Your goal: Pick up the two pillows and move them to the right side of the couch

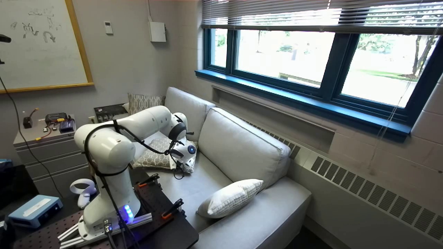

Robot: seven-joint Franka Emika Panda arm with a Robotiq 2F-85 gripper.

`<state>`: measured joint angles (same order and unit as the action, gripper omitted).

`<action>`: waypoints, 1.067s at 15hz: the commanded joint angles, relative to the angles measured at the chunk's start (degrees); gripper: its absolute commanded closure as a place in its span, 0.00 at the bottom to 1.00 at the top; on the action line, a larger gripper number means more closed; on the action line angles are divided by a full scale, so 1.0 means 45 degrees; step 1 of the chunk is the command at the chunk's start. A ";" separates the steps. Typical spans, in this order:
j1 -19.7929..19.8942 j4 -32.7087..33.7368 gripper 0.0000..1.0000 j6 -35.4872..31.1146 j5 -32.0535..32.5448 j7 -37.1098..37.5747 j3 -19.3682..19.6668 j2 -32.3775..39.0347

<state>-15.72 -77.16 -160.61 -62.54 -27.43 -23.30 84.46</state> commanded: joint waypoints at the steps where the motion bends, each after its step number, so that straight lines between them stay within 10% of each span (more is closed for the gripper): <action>1: -0.0422 0.0789 0.00 0.2033 -0.2598 -0.1642 0.0932 -0.0015; 8: -0.2057 0.1120 0.00 0.6168 -0.5478 -0.1675 0.3673 -0.0032; 13: -0.3741 0.1091 0.00 0.4681 -0.6289 0.0104 0.4743 -0.0021; 15: -0.3299 0.1129 0.00 0.2815 -0.5210 0.0736 0.3736 -0.0021; 16: -0.4235 0.1282 0.25 0.2964 -0.6243 0.0996 0.4737 -0.0025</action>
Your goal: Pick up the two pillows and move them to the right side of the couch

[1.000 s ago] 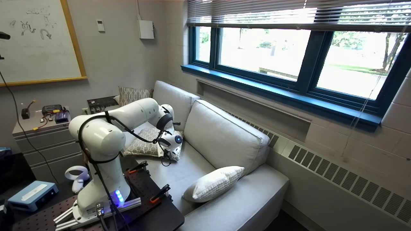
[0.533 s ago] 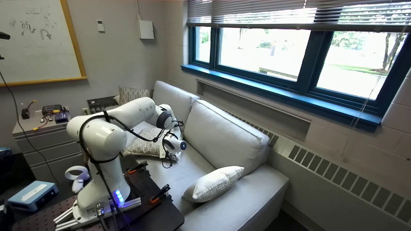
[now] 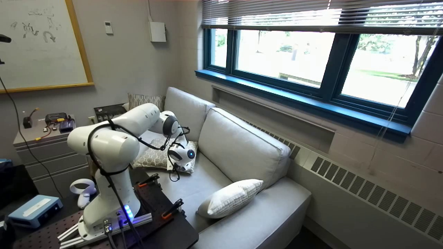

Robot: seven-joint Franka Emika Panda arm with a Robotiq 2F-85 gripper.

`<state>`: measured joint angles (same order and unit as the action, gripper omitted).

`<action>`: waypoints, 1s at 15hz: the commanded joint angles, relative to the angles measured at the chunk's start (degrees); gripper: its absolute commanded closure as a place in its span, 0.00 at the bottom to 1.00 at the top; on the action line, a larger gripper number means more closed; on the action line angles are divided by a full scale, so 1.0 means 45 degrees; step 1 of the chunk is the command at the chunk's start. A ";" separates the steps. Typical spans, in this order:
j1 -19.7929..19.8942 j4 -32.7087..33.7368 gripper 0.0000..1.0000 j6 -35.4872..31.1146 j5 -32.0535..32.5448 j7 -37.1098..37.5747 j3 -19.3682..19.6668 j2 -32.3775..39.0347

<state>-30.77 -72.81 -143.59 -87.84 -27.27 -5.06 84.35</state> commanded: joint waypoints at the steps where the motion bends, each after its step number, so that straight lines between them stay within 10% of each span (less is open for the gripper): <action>1: -0.0959 0.0389 0.25 -0.1101 -0.0638 0.1167 0.0701 -0.0012; 2: -0.0216 0.0417 0.32 -0.1956 0.0500 0.1306 -0.0312 -0.0023; 5: -0.1108 0.0713 0.57 -0.1775 -0.0203 0.1754 0.0658 -0.0113; 11: -0.0348 0.1068 0.98 -0.2873 0.2049 0.2667 -0.0501 0.0065; 12: -0.1208 0.1231 1.00 -0.2400 0.1238 0.2836 0.0556 0.0081; 15: -0.0783 0.1166 0.98 -0.3443 0.3939 0.4241 -0.0470 0.0117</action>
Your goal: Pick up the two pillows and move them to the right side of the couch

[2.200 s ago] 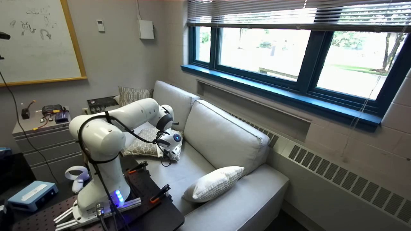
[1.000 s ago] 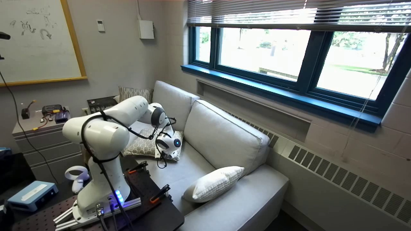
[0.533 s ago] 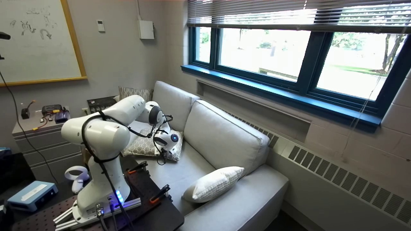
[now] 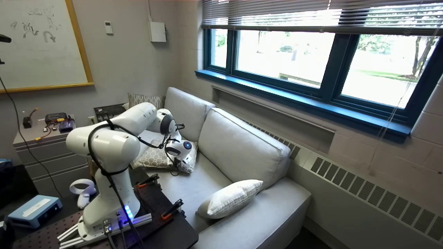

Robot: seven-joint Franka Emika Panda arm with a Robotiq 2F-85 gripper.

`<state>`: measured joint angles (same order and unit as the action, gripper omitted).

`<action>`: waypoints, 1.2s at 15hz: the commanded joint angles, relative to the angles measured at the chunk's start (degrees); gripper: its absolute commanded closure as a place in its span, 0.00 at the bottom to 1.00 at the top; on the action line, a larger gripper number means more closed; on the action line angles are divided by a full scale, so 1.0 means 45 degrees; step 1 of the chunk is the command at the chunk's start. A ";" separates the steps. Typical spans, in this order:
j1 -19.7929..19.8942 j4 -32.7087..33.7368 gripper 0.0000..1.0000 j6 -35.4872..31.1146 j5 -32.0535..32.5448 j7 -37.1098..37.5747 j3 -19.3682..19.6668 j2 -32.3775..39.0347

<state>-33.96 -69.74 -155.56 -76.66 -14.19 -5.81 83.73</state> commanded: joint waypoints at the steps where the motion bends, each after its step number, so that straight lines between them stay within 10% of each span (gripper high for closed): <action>1: -0.0176 0.0428 0.99 -0.0842 0.2163 0.1969 -0.0333 0.0261; 9: -0.0606 -0.0349 0.98 -0.0646 0.7928 0.6770 0.0038 -0.0079; 13: -0.1496 -0.2118 0.97 -0.1545 0.7243 0.6303 0.0534 -0.1421; 18: -0.1574 -0.4589 0.97 -0.6056 0.6887 0.4117 -0.0943 -0.2760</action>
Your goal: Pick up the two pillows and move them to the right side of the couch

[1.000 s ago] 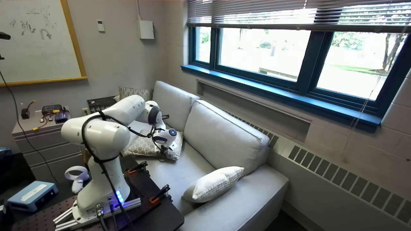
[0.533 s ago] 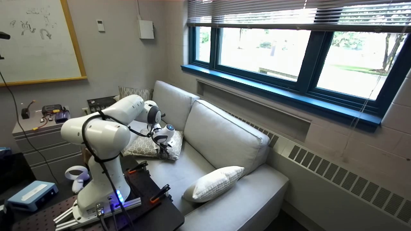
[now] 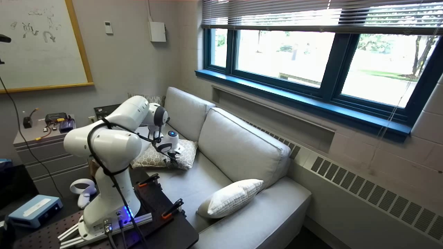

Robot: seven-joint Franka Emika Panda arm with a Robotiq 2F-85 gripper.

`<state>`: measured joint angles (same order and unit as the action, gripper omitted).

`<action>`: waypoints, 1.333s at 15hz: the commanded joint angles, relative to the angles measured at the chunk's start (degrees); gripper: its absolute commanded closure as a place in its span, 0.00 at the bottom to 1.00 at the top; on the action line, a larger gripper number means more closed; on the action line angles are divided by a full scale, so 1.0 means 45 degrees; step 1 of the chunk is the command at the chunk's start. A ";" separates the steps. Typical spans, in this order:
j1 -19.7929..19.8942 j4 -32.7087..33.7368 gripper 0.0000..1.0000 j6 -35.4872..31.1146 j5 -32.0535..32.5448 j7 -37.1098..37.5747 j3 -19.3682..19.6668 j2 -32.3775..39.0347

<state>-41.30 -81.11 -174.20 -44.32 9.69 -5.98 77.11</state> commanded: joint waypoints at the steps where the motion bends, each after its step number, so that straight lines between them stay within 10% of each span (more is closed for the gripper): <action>1: 0.0167 -0.2697 0.97 -0.2806 -0.0287 -0.1418 -0.1288 -0.1582; 6: -0.0111 -0.5864 0.97 -0.5922 0.0535 -0.0280 -0.1938 -0.3038; 20: -0.1507 -1.1665 0.98 -0.5392 -0.0751 0.0797 0.0552 -0.8754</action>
<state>-46.77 -123.18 -198.46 -46.01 12.15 -6.31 47.68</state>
